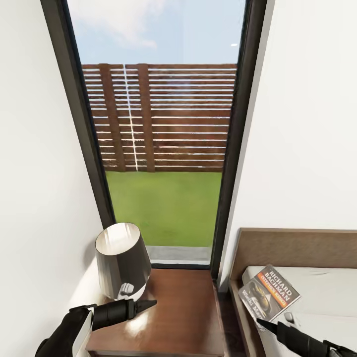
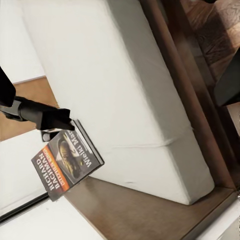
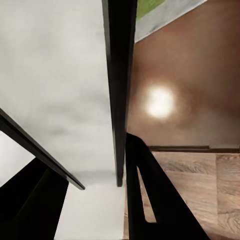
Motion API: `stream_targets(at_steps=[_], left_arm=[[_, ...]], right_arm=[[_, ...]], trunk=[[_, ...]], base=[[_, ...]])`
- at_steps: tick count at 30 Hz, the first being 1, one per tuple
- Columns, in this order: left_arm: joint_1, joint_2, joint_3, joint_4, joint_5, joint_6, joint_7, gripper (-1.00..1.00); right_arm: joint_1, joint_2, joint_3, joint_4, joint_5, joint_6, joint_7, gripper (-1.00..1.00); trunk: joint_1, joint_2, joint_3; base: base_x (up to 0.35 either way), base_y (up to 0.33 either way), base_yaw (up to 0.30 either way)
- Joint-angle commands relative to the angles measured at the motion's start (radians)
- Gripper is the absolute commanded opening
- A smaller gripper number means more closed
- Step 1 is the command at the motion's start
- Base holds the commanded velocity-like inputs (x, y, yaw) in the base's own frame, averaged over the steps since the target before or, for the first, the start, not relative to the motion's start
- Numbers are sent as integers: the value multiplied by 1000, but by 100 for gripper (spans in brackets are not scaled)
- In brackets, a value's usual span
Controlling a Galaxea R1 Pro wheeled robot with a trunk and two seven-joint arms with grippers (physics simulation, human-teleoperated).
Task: In the bedroom, move the book from the bed onto either nightstand, and place the two sandals side by side next to the bed.
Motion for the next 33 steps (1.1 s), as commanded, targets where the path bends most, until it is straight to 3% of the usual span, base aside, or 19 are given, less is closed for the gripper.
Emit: stream_targets(at_steps=[1,6,10,12,14,17,18,19,20,23,26,33], left_arm=[[-1,0,1,0,3,10,-2,100],[-1,0,1,0,3,9,1,100],[-1,0,1,1,2,9,6,100],[-1,0,1,1,2,9,6,100],[-1,0,1,1,2,9,7,100],[-1,0,1,1,2,9,7,100],[-1,0,1,1,2,9,7,100],[-1,0,1,1,2,9,7,100],[-1,0,1,1,2,8,7,100],[-1,-1,1,1,2,8,9,100],[-1,-2,1,1,2,7,11,100],[-1,-1,1,2,2,6,11,100]], right_arm=[[-1,-1,4,-21,-8,22,1,-100],[-1,-4,3,-246,-8,209,1,-100],[-1,1,7,-336,-8,315,-2,-100],[-1,20,8,-349,-9,353,-5,-100],[-1,69,8,-356,-8,385,-7,-100],[-1,193,7,-356,-7,416,-12,-100],[-1,223,6,-355,-7,421,-13,-100],[-1,235,6,-354,-7,423,-13,-100],[-2,272,5,-353,-7,434,-23,-100],[-4,311,5,-358,-8,468,-121,-100],[-6,338,4,-365,-13,613,-212,-100],[-11,340,3,-366,-17,678,-221,-100]], trunk=[[1,-2,-2],[1,-2,-2],[1,-2,-2],[1,-2,-2],[1,-2,-2],[1,-2,-2],[1,-2,-2],[1,-2,-2],[1,-2,-2],[1,-2,-2],[1,-2,-2],[1,-2,-2]], base=[[0,0,0],[0,0,0],[0,0,0],[0,0,0],[0,0,0],[0,0,0],[0,0,0],[0,0,0],[0,0,0],[0,0,0],[0,0,0],[0,0,0]])
